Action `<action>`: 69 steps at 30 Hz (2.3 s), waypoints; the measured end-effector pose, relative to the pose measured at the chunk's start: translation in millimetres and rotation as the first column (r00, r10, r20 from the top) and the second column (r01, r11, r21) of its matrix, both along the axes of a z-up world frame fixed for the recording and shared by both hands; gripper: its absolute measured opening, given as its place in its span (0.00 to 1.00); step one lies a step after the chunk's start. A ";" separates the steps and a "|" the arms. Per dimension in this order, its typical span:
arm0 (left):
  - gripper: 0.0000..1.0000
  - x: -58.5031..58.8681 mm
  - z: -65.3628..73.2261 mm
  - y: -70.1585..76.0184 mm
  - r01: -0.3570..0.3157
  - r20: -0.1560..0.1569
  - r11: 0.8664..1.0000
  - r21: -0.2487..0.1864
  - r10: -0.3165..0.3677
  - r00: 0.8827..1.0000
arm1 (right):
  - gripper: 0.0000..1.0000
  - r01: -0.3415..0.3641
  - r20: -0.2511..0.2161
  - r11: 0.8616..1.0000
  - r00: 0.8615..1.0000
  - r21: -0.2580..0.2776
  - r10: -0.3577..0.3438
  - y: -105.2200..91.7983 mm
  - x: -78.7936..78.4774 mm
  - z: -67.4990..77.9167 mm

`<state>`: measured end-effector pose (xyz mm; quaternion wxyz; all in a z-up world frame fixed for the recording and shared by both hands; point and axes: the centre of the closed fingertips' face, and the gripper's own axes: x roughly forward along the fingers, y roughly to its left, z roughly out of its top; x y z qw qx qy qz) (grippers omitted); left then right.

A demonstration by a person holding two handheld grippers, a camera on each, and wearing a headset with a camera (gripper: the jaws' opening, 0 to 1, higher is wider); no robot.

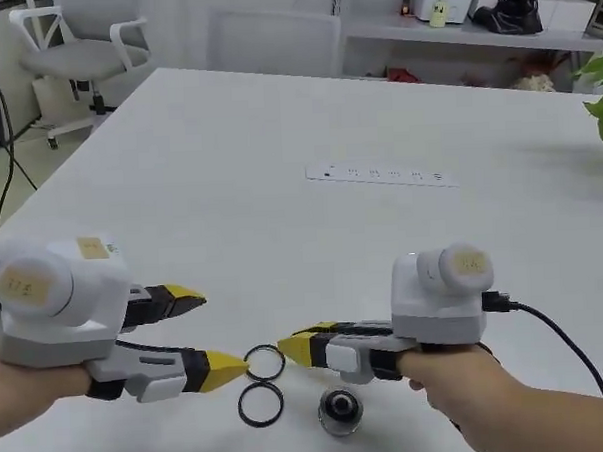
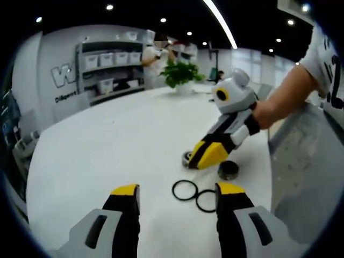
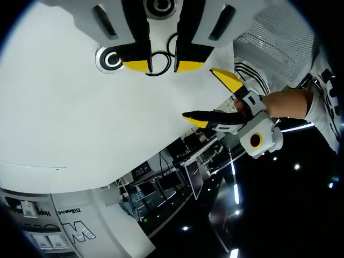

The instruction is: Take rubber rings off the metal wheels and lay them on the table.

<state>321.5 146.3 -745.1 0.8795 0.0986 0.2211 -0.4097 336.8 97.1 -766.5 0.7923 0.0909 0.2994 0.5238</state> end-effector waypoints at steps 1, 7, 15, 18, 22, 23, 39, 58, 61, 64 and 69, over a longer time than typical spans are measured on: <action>0.58 0.0 0.6 -0.7 0.002 0.001 1.000 0.001 -0.002 1.000 | 0.14 0.000 0.003 1.000 1.000 0.002 0.000 -0.8 0.2 1.9; 0.58 0.3 6.1 -4.5 0.009 0.010 1.000 0.000 -0.009 1.000 | 0.18 -0.002 0.038 1.000 0.999 0.013 0.002 -7.1 0.9 15.8; 0.58 -0.4 15.5 -9.0 0.018 0.027 1.000 -0.004 -0.018 0.999 | 0.25 -0.013 0.083 1.000 0.996 0.016 0.012 -15.9 -0.8 28.4; 0.58 -1.3 17.2 -10.2 0.021 0.029 1.000 -0.005 -0.021 0.999 | 0.28 -0.018 0.104 1.000 0.994 0.010 0.017 -19.6 -3.0 32.0; 0.59 -2.7 20.0 -10.9 0.025 0.033 1.000 -0.005 -0.025 0.999 | 0.31 -0.022 0.124 1.000 0.992 0.008 0.021 -26.6 -6.8 36.8; 0.59 -2.9 20.8 -10.8 0.024 0.035 1.000 -0.005 -0.024 0.999 | 0.32 -0.020 0.129 1.000 0.991 0.007 0.019 -28.6 -7.2 37.5; 0.62 -8.8 33.2 -17.5 0.042 0.054 0.999 -0.015 -0.041 0.998 | 0.49 0.009 0.211 1.000 0.977 -0.024 -0.004 -66.0 -9.2 46.0; 0.70 -16.3 29.7 -19.8 0.053 0.050 0.998 -0.015 -0.052 0.997 | 0.70 0.012 0.283 0.992 0.959 -0.122 0.023 -105.6 -19.6 26.9; 0.71 -18.5 26.3 -20.6 0.052 0.044 0.998 -0.018 -0.051 0.998 | 0.72 0.013 0.285 0.991 0.958 -0.134 0.026 -108.9 -20.1 24.4; 0.72 -20.3 23.2 -21.0 0.055 0.039 0.998 -0.017 -0.054 0.998 | 0.73 0.010 0.294 0.989 0.955 -0.149 0.035 -111.7 -21.4 21.9; 0.74 -23.2 21.1 -19.0 0.056 0.038 0.998 -0.012 -0.056 0.998 | 0.75 0.003 0.298 0.986 0.953 -0.167 0.047 -115.9 -24.8 16.4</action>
